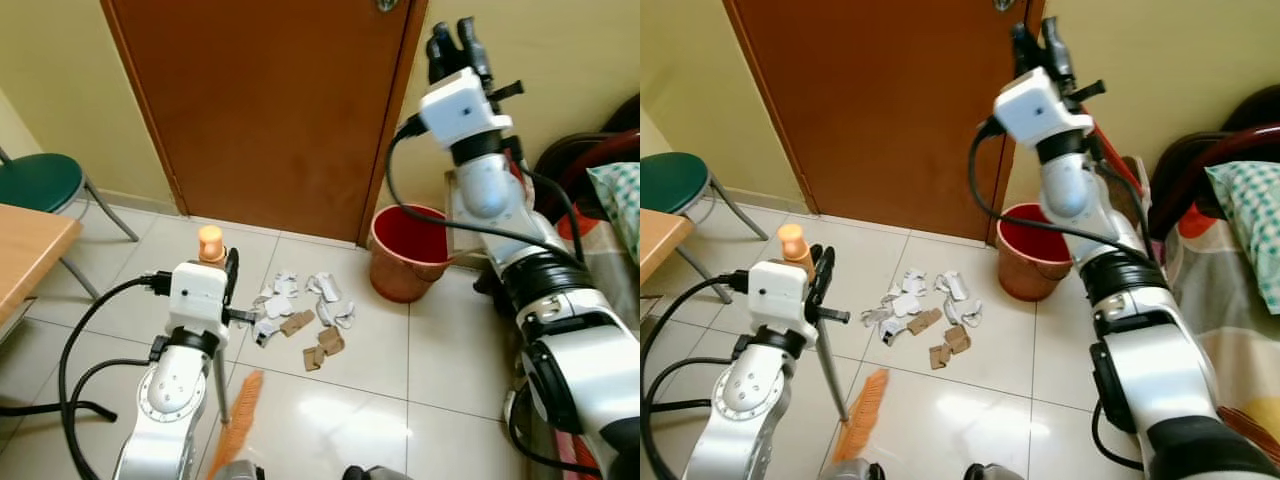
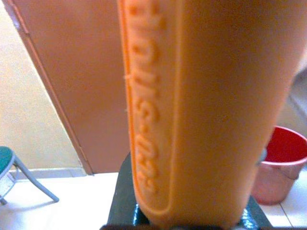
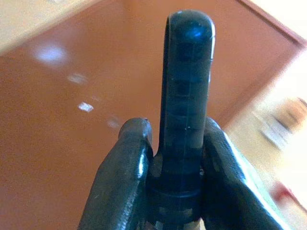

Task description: Sweep floor

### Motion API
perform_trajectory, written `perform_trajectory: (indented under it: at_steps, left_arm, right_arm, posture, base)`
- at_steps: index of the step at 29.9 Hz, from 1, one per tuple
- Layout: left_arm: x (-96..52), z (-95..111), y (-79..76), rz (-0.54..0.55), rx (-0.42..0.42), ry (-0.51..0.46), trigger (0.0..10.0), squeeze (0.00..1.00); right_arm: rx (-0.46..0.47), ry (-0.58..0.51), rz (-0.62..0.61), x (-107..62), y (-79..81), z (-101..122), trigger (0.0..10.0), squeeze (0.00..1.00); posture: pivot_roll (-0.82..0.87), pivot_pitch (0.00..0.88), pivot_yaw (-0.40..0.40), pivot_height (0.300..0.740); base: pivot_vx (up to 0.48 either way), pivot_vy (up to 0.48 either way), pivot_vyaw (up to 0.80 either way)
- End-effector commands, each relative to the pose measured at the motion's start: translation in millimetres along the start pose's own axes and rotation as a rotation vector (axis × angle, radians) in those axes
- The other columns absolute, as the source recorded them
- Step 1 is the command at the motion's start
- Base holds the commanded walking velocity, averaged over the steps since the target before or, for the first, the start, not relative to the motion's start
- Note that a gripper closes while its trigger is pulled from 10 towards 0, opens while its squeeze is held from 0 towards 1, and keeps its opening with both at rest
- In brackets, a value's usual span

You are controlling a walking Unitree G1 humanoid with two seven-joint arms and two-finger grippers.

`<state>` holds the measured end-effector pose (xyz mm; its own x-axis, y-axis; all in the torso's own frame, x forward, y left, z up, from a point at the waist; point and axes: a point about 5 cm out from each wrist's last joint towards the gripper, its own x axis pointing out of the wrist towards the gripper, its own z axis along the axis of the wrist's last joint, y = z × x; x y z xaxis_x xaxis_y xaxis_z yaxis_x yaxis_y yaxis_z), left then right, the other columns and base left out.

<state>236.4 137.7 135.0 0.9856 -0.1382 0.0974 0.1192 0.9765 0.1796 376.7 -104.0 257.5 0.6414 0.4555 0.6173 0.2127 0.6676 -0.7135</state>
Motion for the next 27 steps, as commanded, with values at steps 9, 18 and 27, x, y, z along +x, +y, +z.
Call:
perform_trajectory:
  at_steps: [9,18,27]
  left_arm:
    - [-9.9,6,0.5,0.024,-0.001,0.000,10.0,0.00]
    - [-9.9,7,-1.5,0.022,-0.002,0.005,10.0,0.00]
    - [-6.2,9,-1.0,0.021,0.003,0.000,10.0,0.00]
  right_arm:
    - [-0.061,-0.268,0.140,2.8,36.4,35,10.0,0.00]
    - [-0.068,-0.307,0.167,-2.0,49.4,39,10.0,0.00]
    - [-0.058,-0.268,0.185,-7.4,54.3,33,10.0,0.00]
  posture:
    - [0.16,0.165,-0.083,0.740]
    - [0.16,0.165,-0.083,0.740]
    - [0.16,0.155,-0.080,0.740]
  base:
    - [0.000,0.000,0.00]
    - [0.000,0.000,0.00]
    - [0.000,0.000,0.00]
